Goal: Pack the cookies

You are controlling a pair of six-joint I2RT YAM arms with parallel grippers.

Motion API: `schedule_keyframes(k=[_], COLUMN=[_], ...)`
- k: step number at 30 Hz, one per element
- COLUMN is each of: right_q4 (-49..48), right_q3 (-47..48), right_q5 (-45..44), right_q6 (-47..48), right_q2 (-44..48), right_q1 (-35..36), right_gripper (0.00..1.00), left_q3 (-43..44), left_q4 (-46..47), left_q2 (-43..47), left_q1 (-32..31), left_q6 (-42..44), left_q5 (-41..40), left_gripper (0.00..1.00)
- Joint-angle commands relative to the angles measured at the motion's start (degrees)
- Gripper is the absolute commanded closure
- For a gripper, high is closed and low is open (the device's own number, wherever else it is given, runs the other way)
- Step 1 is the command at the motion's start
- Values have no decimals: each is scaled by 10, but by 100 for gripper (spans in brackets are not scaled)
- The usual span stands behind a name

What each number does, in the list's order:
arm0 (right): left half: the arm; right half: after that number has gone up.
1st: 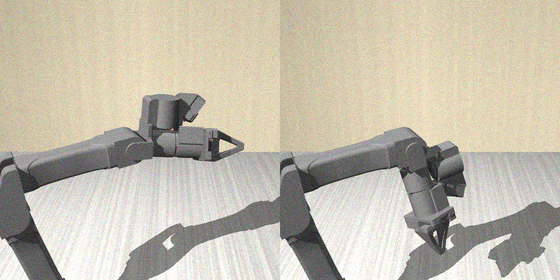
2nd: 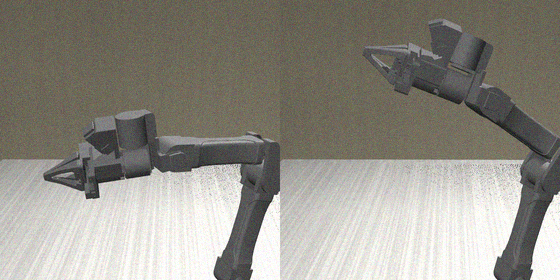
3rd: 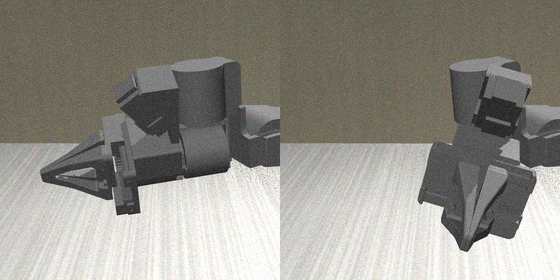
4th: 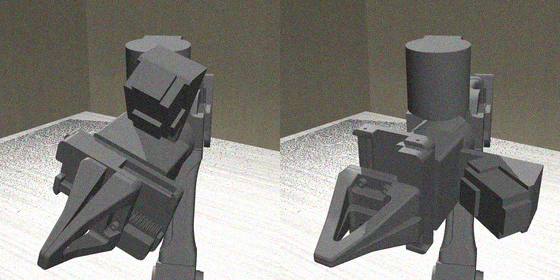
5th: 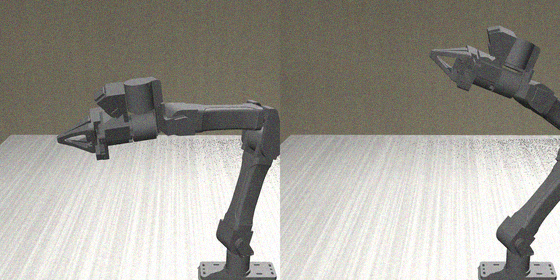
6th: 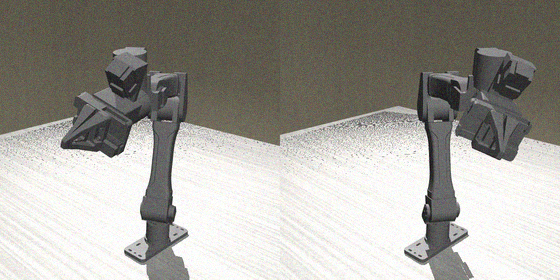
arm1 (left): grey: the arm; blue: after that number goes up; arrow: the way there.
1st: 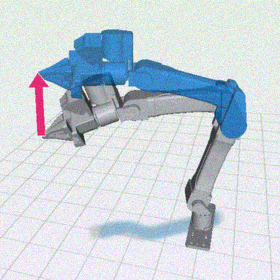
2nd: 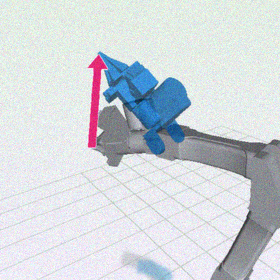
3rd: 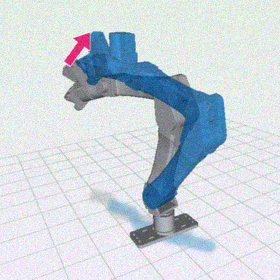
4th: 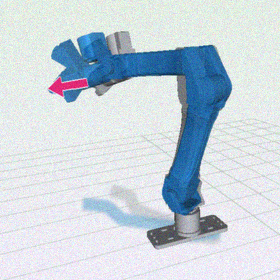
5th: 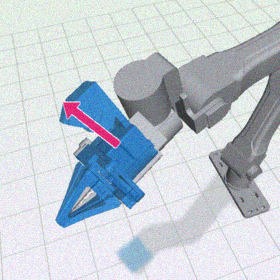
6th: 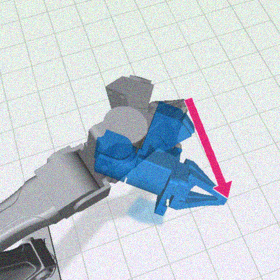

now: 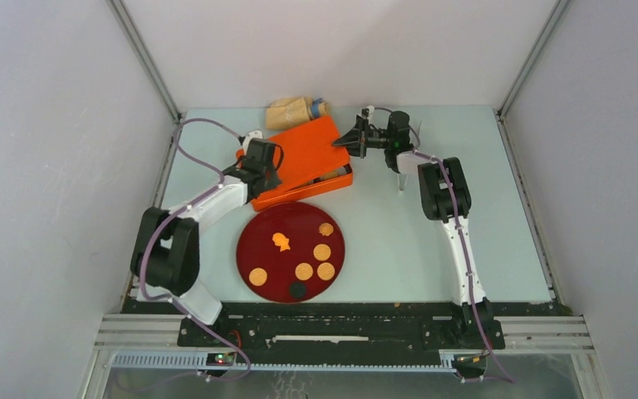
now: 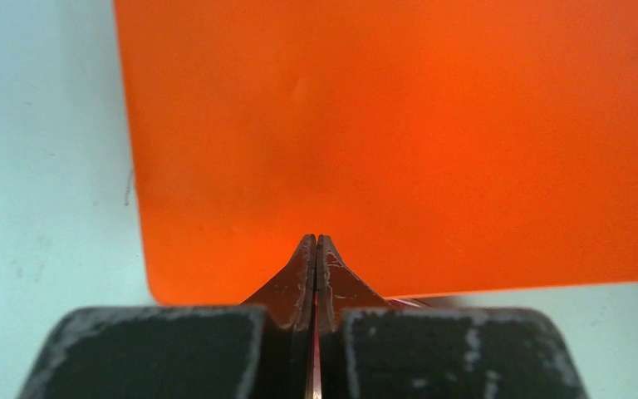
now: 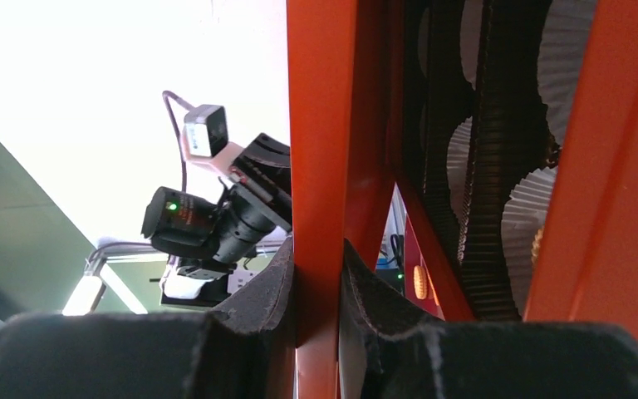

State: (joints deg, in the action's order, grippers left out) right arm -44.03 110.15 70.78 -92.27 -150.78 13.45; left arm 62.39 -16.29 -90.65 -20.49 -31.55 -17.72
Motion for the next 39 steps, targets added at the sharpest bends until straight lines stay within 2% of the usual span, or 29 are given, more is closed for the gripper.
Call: schedule_keyframes(k=[1,6,8,11,14,17,19,22,29,35,39], right_q4=[-3,28,48,133,229,285,372,552,628,785,849], right_q3=[-7,-19,-36,-51,-61,-79,-67,-23,-15,98,155], right_q5=[-17,-32,-47,-72,-101,-138,-175,-237,-297,-428,-483], right_q6=[18,46,69,145,225,271,323,425,468,576,599], right_q2=[-4,16,40,82,127,169,188,203,229,234,205], right_q1=[-18,-27,-31,-37,-43,-50,-51,-48,-58,-34,-22], right_gripper=[83,77,61,34,24,23,24,27,22,23,30], left_q3=[2,-1,2,6,7,9,13,22,38,34,24], left_q4=[37,62,68,72,76,78,81,85,91,97,106], left_q2=[-52,-93,-104,-117,-124,-131,-136,-140,-167,-160,-135], left_q1=[-3,-3,-3,-3,-3,-3,-3,-4,-6,-7,-8], left_q6=[-16,-25,-26,-30,-32,-32,-32,-30,-36,-31,-37], left_q5=[30,69,81,94,108,119,129,139,161,164,163], left_gripper=[100,100,100,100,100,100,100,100,100,100,100])
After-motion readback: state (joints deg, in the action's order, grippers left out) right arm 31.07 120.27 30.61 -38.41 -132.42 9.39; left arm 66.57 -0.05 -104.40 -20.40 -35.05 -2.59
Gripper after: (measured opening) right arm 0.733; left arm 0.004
